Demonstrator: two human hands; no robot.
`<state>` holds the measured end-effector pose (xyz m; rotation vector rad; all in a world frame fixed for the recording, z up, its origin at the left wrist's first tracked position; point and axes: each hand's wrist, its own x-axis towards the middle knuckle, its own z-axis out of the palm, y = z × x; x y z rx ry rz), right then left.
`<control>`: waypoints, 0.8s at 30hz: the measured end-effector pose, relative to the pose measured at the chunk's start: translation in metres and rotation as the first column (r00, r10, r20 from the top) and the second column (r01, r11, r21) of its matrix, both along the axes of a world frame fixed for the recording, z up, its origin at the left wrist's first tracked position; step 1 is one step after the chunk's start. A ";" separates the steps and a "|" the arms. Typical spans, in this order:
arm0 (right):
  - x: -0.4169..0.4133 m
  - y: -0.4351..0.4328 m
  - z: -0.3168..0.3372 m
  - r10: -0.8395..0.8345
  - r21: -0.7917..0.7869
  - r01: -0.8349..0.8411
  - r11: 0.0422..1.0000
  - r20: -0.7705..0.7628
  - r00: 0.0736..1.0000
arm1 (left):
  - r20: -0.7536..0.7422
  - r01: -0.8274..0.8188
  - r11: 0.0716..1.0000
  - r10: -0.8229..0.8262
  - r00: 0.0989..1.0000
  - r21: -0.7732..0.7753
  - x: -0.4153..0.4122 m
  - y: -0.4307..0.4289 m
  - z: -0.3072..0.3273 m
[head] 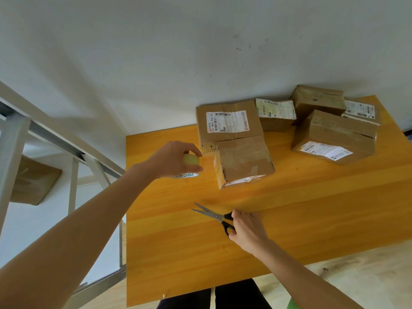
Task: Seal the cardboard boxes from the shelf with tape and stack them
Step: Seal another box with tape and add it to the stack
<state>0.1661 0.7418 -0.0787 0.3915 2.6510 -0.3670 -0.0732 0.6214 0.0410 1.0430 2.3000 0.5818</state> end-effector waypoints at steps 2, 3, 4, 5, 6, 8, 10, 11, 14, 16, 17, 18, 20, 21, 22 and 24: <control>0.005 0.003 0.007 -0.147 -0.241 0.146 0.960 0.015 0.989 | 0.029 0.004 1.000 -0.004 1.000 -0.019 -0.005 0.002 0.002; 0.008 0.004 0.010 -0.232 -0.383 0.237 0.893 0.059 0.971 | 0.054 0.002 1.000 -0.001 0.999 -0.026 -0.006 0.003 0.003; 0.010 0.006 0.013 -0.299 -0.501 0.317 0.805 0.119 0.947 | 0.078 0.004 1.000 -0.001 0.997 -0.030 -0.008 0.005 0.005; 0.011 0.007 0.017 -0.339 -0.579 0.372 0.725 0.171 0.925 | 0.094 0.012 0.999 -0.008 0.996 -0.034 -0.009 0.006 0.005; 0.012 0.008 0.021 -0.359 -0.625 0.409 0.665 0.213 0.909 | 0.103 0.026 0.999 -0.021 0.994 -0.042 -0.010 0.008 0.005; 0.011 0.007 0.030 -0.378 -0.691 0.447 0.568 0.264 0.888 | 0.114 0.061 0.995 -0.052 0.992 -0.077 -0.012 0.012 0.006; 0.008 0.004 0.037 -0.397 -0.743 0.461 0.485 0.282 0.873 | 0.130 0.083 0.991 -0.068 0.989 -0.106 -0.014 0.015 0.007; 0.006 0.002 0.041 -0.410 -0.763 0.462 0.452 0.282 0.867 | 0.141 0.090 0.990 -0.074 0.987 -0.111 -0.016 0.016 0.007; -0.002 -0.003 0.051 -0.451 -0.822 0.440 0.361 0.259 0.854 | 0.178 0.110 0.987 -0.087 0.980 -0.120 -0.019 0.018 0.008; -0.008 -0.006 0.059 -0.471 -0.847 0.420 0.327 0.239 0.849 | 0.185 0.100 0.988 -0.077 0.980 -0.118 -0.019 0.018 0.008; -0.012 -0.007 0.063 -0.481 -0.853 0.415 0.315 0.234 0.845 | 0.182 0.079 0.991 -0.058 0.982 -0.110 -0.020 0.018 0.007; -0.015 -0.008 0.067 -0.491 -0.857 0.413 0.308 0.228 0.841 | 0.178 0.058 0.993 -0.039 0.983 -0.100 -0.020 0.018 0.007; -0.023 -0.009 0.073 -0.512 -0.860 0.414 0.300 0.221 0.830 | 0.166 0.032 0.996 -0.017 0.986 -0.089 -0.021 0.019 0.007; -0.026 -0.009 0.075 -0.523 -0.859 0.417 0.297 0.219 0.823 | 0.162 0.031 0.995 -0.016 0.987 -0.091 -0.021 0.019 0.008; -0.030 -0.009 0.077 -0.535 -0.858 0.420 0.294 0.217 0.817 | 0.155 0.037 0.995 -0.022 0.988 -0.096 -0.022 0.020 0.009; -0.038 -0.009 0.080 -0.559 -0.863 0.425 0.272 0.218 0.800 | 0.141 0.055 0.993 -0.040 0.989 -0.107 -0.022 0.022 0.009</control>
